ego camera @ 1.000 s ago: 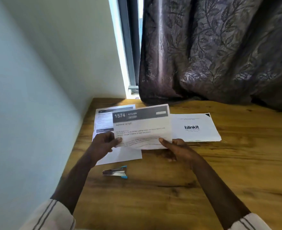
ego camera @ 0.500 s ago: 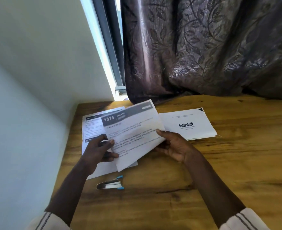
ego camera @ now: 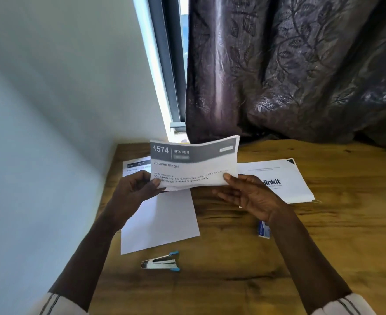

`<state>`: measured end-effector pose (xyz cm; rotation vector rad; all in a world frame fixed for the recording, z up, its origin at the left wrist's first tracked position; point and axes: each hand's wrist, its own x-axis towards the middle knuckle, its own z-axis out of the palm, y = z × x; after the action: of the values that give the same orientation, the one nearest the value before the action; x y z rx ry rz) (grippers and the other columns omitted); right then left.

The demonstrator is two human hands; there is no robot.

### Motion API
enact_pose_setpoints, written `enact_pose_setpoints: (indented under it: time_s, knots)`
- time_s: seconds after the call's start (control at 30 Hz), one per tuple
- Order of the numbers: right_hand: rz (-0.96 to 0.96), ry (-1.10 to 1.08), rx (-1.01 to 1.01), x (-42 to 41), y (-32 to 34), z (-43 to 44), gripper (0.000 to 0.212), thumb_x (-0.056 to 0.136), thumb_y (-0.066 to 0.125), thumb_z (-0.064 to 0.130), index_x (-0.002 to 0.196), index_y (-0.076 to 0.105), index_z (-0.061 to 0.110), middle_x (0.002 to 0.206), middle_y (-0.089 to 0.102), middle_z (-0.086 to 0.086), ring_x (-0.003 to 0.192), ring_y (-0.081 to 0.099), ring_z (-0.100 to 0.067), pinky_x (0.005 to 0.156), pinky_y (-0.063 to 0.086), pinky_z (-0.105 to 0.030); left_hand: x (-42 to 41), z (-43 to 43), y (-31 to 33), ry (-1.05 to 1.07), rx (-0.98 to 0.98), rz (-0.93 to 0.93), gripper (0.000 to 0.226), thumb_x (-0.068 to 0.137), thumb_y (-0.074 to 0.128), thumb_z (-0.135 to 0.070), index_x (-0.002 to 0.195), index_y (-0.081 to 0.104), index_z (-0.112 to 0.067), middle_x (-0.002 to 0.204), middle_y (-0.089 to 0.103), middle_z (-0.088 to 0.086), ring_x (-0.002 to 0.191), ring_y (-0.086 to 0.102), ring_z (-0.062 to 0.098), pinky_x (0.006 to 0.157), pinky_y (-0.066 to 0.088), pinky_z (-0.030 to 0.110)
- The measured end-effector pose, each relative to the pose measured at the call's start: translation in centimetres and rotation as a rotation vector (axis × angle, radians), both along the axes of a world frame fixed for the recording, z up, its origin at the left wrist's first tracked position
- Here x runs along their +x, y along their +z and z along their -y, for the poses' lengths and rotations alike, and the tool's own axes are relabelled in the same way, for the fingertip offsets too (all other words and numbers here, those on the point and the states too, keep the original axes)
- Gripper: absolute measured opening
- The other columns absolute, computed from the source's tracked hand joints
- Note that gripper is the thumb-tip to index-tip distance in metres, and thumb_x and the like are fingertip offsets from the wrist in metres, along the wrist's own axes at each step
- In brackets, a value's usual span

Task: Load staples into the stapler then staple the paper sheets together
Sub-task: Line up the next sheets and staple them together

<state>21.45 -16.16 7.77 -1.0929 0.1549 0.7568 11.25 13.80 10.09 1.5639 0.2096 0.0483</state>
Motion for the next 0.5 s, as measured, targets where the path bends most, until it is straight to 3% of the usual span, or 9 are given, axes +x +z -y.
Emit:
enact_pose_setpoints:
  time_s: [0.1, 0.17, 0.27, 0.43, 0.5]
  knots:
    - [0.1, 0.035, -0.16, 0.2, -1.2, 0.2, 0.045, 0.081, 0.079, 0.019, 0.118, 0.07, -0.005, 0.12, 0.075, -0.014, 0.118, 0.069, -0.029, 0.102, 0.056, -0.042, -0.5, -0.8, -1.2, -0.003, -0.007, -0.087, 0.07, 0.074, 0.087, -0.051, 0.091, 0.06, 0.012, 0.111, 0.076, 0.019, 0.103, 0.075, 0.028, 0.093, 0.062, 0.036]
    - [0.137, 0.038, -0.295, -0.1, -2.0, 0.1, 0.049, 0.074, 0.083, 0.03, 0.111, 0.075, 0.0, 0.112, 0.078, -0.009, 0.113, 0.072, -0.025, 0.103, 0.056, -0.044, -0.8, -0.8, -2.4, 0.008, 0.011, -0.164, 0.051, 0.082, 0.08, -0.042, 0.087, 0.061, 0.006, 0.11, 0.071, 0.029, 0.103, 0.072, 0.032, 0.096, 0.061, 0.043]
    - [0.177, 0.007, -0.445, -0.8, -3.5, -0.3, 0.063, 0.058, 0.091, 0.049, 0.104, 0.079, 0.007, 0.104, 0.08, -0.005, 0.102, 0.076, -0.023, 0.099, 0.058, -0.046, -1.3, -0.4, -4.1, 0.032, 0.041, -0.274, 0.026, 0.093, 0.07, -0.023, 0.088, 0.066, 0.002, 0.102, 0.077, 0.018, 0.101, 0.074, 0.03, 0.092, 0.062, 0.045]
    - [0.096, -0.101, -0.501, -1.4, -4.9, -1.0, 0.036, 0.078, 0.088, 0.021, 0.102, 0.072, 0.0, 0.103, 0.078, -0.016, 0.092, 0.077, -0.026, 0.083, 0.064, -0.044, -1.9, 0.4, -5.8, 0.033, 0.169, -0.37, 0.031, 0.095, 0.073, -0.02, 0.098, 0.065, 0.01, 0.096, 0.08, 0.007, 0.096, 0.076, 0.027, 0.085, 0.064, 0.043]
    - [0.06, -0.094, -0.494, -1.2, -5.1, -1.0, 0.044, 0.08, 0.087, 0.023, 0.115, 0.066, 0.007, 0.109, 0.076, -0.016, 0.095, 0.076, -0.029, 0.079, 0.065, -0.046, -2.0, 0.6, -5.9, 0.031, 0.194, -0.375, 0.028, 0.094, 0.074, -0.018, 0.095, 0.067, 0.009, 0.093, 0.08, 0.005, 0.092, 0.076, 0.025, 0.083, 0.064, 0.041]
